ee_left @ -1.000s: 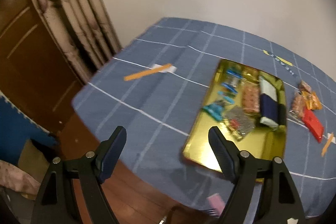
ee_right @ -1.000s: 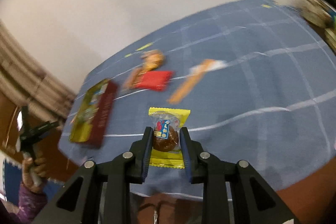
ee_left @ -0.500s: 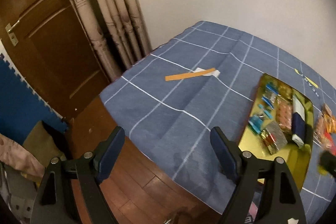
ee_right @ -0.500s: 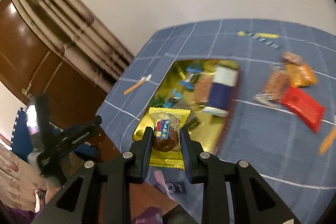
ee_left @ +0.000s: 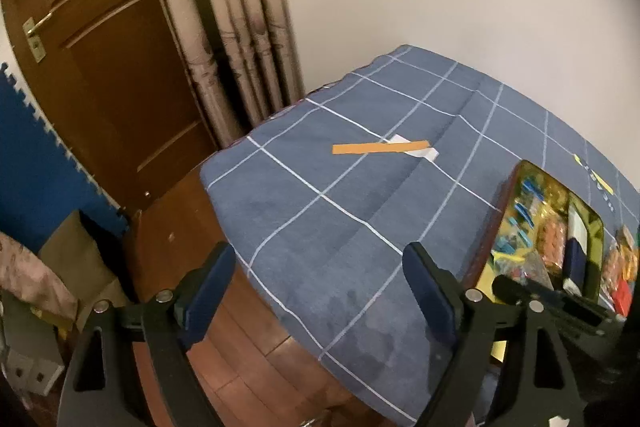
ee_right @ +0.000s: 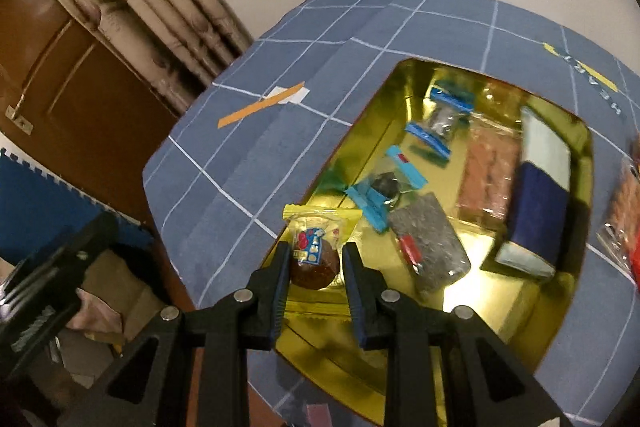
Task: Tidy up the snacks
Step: 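Carry the yellow candy into the tin and open the right gripper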
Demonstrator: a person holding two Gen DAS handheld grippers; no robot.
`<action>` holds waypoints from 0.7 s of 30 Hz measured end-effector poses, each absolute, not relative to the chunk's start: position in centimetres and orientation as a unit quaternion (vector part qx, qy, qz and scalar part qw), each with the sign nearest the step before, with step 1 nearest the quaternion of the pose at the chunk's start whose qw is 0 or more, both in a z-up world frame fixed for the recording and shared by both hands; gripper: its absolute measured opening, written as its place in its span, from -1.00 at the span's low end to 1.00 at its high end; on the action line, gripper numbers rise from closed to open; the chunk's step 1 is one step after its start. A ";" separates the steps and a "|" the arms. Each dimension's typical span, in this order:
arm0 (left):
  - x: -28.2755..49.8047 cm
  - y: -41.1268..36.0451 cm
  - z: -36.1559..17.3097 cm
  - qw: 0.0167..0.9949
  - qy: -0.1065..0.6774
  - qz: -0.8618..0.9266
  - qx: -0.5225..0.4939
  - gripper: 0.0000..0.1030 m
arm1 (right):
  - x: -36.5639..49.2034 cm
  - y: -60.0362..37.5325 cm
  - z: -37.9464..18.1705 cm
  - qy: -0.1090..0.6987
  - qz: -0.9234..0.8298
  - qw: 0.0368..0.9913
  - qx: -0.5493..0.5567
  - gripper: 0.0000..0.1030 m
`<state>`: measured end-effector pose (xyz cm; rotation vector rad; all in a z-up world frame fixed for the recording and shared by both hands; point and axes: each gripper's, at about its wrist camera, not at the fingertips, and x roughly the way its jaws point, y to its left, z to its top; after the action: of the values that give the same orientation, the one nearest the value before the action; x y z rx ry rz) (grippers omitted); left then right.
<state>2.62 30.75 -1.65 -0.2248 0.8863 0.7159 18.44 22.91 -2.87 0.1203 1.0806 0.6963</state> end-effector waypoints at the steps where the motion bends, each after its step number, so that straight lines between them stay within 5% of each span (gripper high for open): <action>1: 2.6 30.8 -1.7 0.835 0.419 0.339 -0.106 0.64 | 18.6 23.2 -3.1 0.507 0.324 0.797 0.051 -0.49; 11: 1.5 30.0 -1.1 0.834 0.397 0.372 -0.090 0.66 | 17.9 23.5 -3.8 0.493 0.302 0.816 0.002 -0.35; 21: 1.4 20.8 0.9 0.899 0.335 0.279 0.043 0.77 | 9.5 1.1 -0.7 0.403 0.206 0.886 0.100 -0.31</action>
<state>1.36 20.80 0.95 0.0892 0.6926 0.5766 9.53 1.14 -0.75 0.2086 0.8391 0.4290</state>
